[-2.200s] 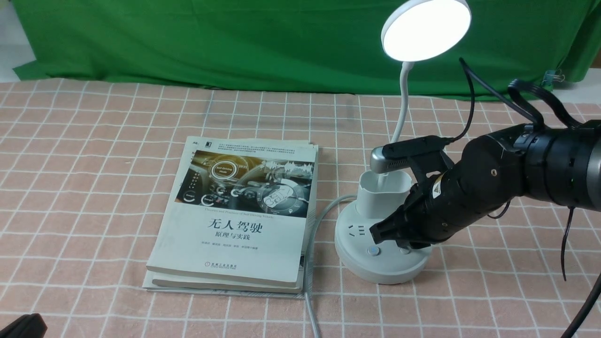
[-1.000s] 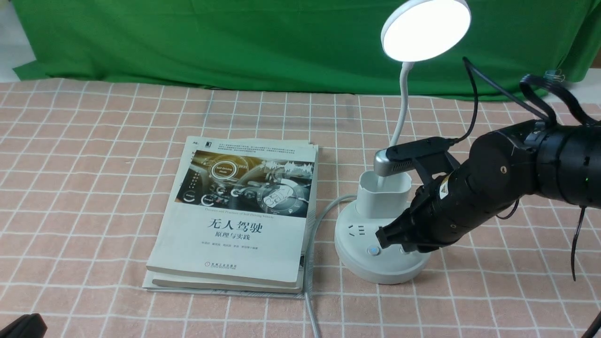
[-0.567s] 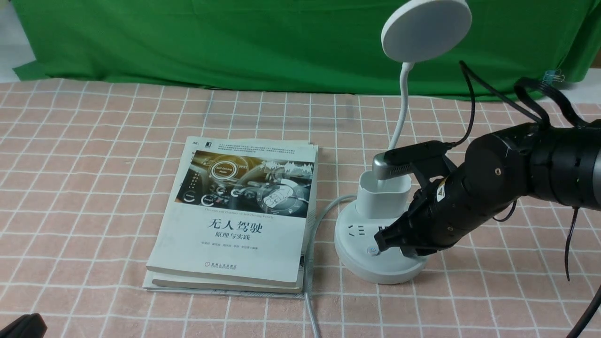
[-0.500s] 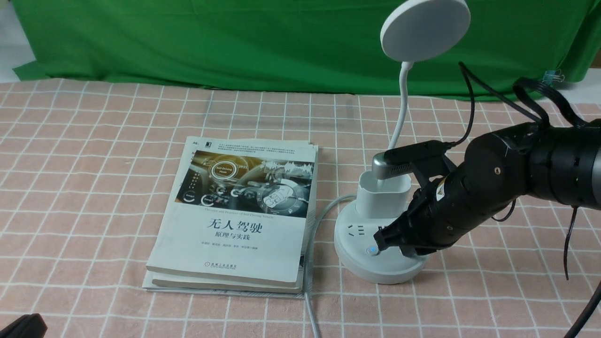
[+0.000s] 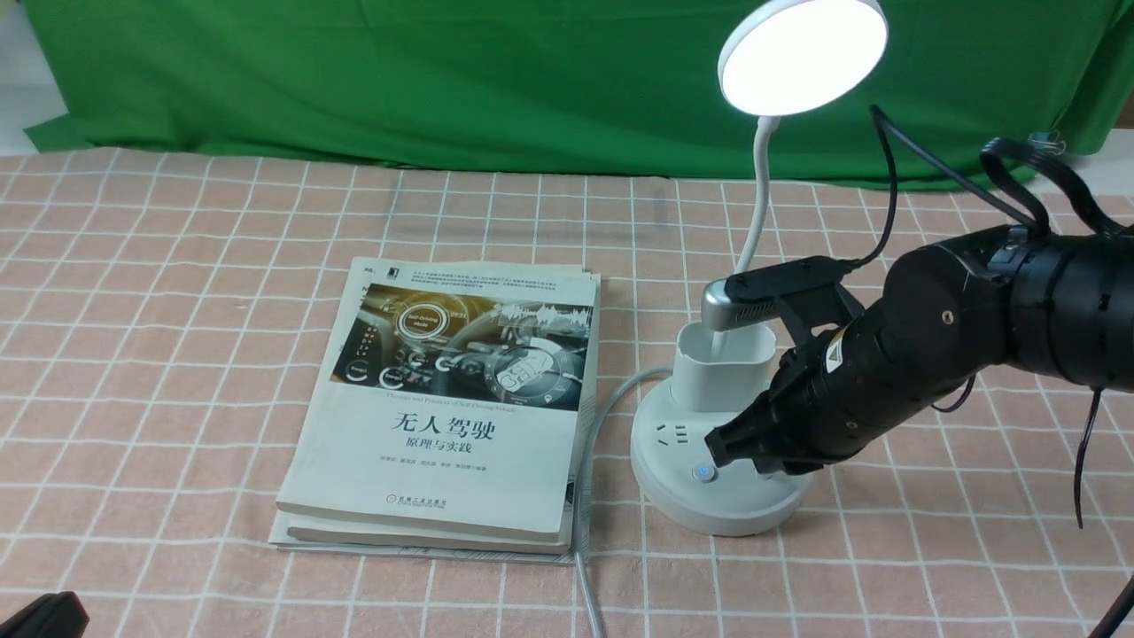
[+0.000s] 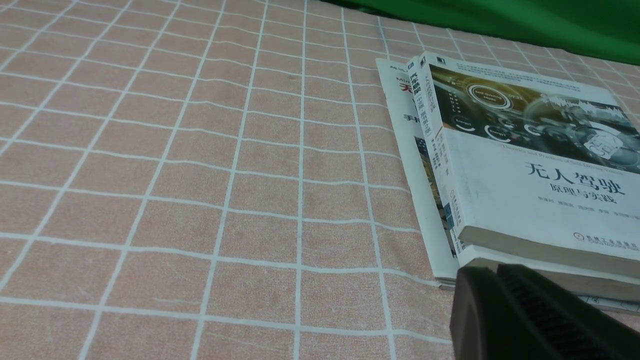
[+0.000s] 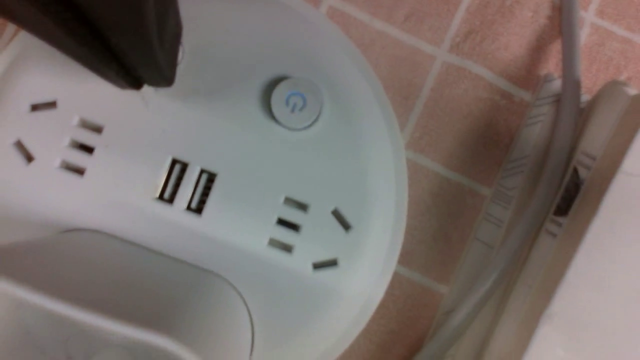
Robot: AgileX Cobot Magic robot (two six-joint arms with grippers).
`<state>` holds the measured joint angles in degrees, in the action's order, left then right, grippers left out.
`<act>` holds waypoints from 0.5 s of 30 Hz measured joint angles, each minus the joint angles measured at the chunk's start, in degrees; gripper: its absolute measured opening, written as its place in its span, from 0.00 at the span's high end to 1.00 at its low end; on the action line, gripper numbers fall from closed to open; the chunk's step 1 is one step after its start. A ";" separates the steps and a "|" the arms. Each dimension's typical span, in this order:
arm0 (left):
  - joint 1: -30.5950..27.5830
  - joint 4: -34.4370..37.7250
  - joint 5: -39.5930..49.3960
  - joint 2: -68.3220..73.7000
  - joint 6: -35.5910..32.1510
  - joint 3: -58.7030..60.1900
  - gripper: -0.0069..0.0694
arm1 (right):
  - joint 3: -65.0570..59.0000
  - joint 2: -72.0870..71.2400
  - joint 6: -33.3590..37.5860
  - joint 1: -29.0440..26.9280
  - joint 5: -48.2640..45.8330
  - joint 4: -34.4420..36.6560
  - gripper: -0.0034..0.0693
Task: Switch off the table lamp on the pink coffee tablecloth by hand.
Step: 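Press the power button on the lamp base to turn the lamp off with the right gripper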
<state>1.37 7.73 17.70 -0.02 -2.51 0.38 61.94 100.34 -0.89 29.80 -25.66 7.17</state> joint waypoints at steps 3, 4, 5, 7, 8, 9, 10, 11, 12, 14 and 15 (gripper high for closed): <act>0.00 0.00 0.00 0.00 0.00 0.00 0.90 | 0.00 -0.12 0.00 0.00 0.36 0.05 0.89; 0.00 0.00 0.00 0.00 0.00 0.00 0.90 | 0.00 -0.12 0.00 0.00 0.37 0.04 0.89; 0.00 0.00 0.00 0.00 0.00 0.00 0.90 | 0.00 -0.12 0.00 0.00 0.42 0.04 0.89; 0.00 0.00 0.00 0.00 0.00 0.00 0.90 | 0.00 0.00 0.00 0.00 0.78 0.04 0.89; 0.00 0.00 0.00 0.00 0.00 0.00 0.90 | 0.00 0.26 0.02 0.00 0.85 0.04 0.89; 0.00 0.00 0.00 0.00 0.00 0.00 0.90 | 0.00 0.65 0.02 0.00 0.85 0.04 0.89; 0.00 0.00 0.00 0.00 0.00 0.00 0.90 | 0.00 0.76 0.02 0.00 0.76 0.04 0.89; 0.00 0.00 0.00 0.00 0.00 0.00 0.90 | 0.00 1.92 0.02 0.00 0.36 0.04 0.89; 0.00 0.00 0.00 0.00 0.00 0.00 0.90 | 0.07 2.01 0.02 0.00 0.21 0.04 0.89; 0.00 0.00 0.00 0.00 0.00 0.00 0.90 | 0.23 2.28 0.09 0.00 0.06 0.04 0.89; 0.00 0.00 0.00 0.00 0.00 0.00 0.90 | 0.23 2.28 0.23 0.00 0.06 0.04 0.89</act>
<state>1.37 7.73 17.70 -0.02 -2.51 0.38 62.17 102.62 -0.66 29.80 -25.60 7.22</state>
